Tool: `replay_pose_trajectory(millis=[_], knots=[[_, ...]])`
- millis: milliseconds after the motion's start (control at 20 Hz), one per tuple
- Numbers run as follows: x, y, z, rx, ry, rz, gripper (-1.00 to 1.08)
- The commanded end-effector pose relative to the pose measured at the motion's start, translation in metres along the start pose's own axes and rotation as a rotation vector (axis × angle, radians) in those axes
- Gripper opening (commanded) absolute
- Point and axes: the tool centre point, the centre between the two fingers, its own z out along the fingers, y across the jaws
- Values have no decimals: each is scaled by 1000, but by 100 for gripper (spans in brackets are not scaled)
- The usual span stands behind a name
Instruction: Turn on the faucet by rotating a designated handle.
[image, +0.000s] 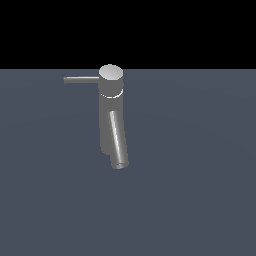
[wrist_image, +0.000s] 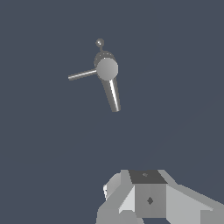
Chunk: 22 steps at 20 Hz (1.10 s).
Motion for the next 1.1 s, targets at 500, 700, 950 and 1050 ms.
replay_pose_trajectory(millis=[500, 700, 950, 1050], knots=[[2, -8, 14, 25, 20, 68, -100], [4, -15, 27, 49, 39, 133, -100], [11, -28, 48, 89, 70, 242, -100], [14, -35, 58, 108, 85, 293, -100]])
